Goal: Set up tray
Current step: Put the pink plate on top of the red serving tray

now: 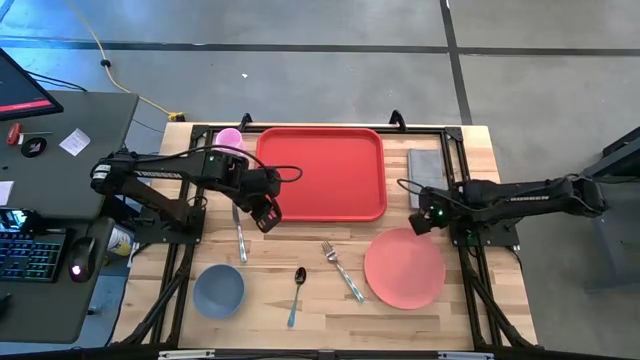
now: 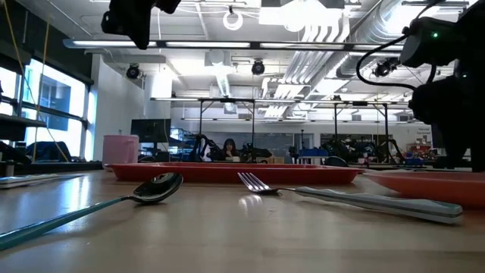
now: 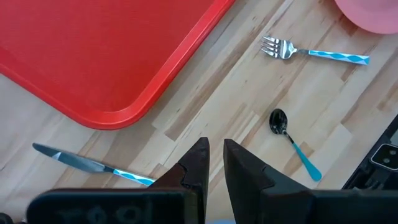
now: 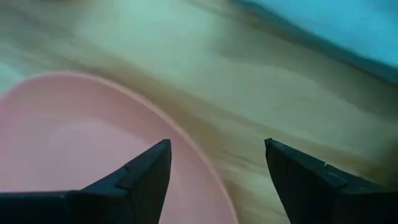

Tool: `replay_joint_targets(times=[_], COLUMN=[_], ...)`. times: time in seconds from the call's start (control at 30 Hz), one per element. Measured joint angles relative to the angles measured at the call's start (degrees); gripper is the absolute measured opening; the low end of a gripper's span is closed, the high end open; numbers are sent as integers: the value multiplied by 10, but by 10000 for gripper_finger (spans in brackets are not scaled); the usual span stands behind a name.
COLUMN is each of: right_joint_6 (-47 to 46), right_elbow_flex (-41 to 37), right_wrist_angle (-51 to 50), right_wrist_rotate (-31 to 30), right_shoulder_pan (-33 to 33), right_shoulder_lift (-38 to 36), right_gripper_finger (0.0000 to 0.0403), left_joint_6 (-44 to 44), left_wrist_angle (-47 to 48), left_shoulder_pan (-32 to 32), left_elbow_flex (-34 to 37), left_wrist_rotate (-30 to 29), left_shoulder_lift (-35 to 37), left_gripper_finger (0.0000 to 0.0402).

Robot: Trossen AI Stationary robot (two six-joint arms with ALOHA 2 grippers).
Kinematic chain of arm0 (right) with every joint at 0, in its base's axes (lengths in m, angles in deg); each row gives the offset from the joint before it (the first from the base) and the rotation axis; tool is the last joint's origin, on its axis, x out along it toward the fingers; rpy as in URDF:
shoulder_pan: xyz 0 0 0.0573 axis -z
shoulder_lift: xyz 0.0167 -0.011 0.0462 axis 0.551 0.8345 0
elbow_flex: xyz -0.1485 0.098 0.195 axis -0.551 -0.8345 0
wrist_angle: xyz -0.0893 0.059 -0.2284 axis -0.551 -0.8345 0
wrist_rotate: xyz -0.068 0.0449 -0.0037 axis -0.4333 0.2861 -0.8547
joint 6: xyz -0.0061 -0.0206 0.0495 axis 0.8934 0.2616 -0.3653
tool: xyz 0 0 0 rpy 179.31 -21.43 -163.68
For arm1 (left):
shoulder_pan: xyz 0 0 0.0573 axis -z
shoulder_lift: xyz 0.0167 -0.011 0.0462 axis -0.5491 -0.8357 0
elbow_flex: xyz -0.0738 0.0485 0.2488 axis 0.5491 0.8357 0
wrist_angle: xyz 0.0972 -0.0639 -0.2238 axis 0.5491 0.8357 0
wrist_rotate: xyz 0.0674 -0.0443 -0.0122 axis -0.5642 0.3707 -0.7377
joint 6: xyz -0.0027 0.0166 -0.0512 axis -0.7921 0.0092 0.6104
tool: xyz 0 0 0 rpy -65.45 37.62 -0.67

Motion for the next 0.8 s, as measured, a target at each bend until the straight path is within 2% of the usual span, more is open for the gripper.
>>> replay_joint_targets(times=[0.17,0.4,0.7,0.8], right_joint_6=[28,55,83,80], right_elbow_flex=[0,0,0,0], right_wrist_angle=[4,8,100,167], right_wrist_rotate=[66,84,123,146], right_shoulder_pan=[-10,-36,-60,-60], right_shoulder_lift=[11,54,124,140], right_gripper_finger=[252,252,252,252], left_joint_6=[-12,-10,-12,-12], left_wrist_angle=[0,-1,-1,-1], left_shoulder_pan=[0,0,0,0], left_elbow_flex=[0,0,0,0], left_wrist_rotate=[-10,-27,-34,-35], left_shoulder_lift=[0,0,0,0], left_gripper_finger=[85,85,85,85])
